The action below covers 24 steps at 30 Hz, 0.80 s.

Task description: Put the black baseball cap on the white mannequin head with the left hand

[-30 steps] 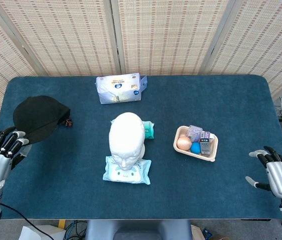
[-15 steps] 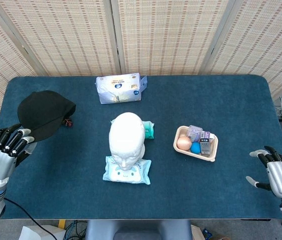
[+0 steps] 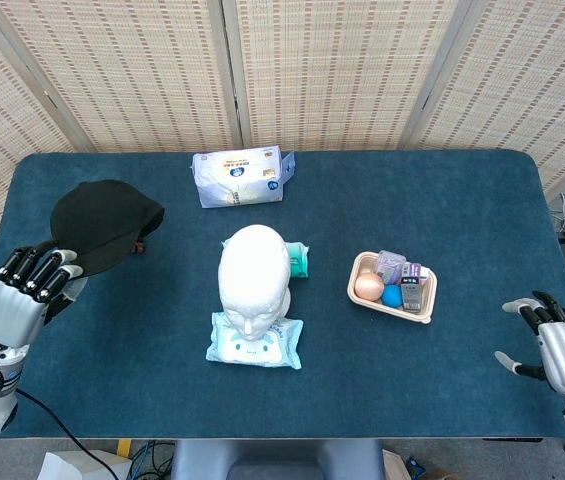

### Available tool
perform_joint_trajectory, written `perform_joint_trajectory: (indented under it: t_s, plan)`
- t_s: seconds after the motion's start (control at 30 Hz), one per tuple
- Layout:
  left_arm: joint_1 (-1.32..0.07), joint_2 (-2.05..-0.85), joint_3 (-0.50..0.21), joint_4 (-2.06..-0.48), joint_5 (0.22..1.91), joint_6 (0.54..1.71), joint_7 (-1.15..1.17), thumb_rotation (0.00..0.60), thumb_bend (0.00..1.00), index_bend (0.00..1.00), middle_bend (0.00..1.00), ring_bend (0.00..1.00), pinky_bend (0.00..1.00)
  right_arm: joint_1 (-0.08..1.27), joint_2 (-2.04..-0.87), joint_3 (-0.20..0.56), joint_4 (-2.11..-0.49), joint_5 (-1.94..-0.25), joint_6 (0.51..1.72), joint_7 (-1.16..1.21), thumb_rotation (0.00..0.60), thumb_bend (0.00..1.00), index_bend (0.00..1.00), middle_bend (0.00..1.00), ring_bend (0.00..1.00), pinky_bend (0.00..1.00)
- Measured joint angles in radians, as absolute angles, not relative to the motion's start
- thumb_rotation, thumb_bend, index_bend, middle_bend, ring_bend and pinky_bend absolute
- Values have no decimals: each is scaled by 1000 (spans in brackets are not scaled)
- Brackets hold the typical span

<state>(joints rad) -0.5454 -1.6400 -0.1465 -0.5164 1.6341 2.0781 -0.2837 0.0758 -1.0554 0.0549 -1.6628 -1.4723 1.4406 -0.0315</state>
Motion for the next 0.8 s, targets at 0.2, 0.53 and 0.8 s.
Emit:
perform_joint_trajectory:
  t_s: [0.2,0.53,0.8]
  plan:
    - [-569,-1637,-153,-528,1639,2074,-276,600,421,727,525,364,527,75,-1055,55,-1663,-1473,1443,-29,600,0,327,315,156,287]
    - [-601,-1629,-156,-566,1653,2068,-250,600,421,728,526,365,531,73,-1052,56,-1663,-1473,1445,-24,600,0,327,315,156,287]
    - [-624,-1622,-157,-603,1671,2070,-227,600,424,729,527,366,533,72,-1051,57,-1663,-1472,1446,-20,600,0,327,315,156,287]
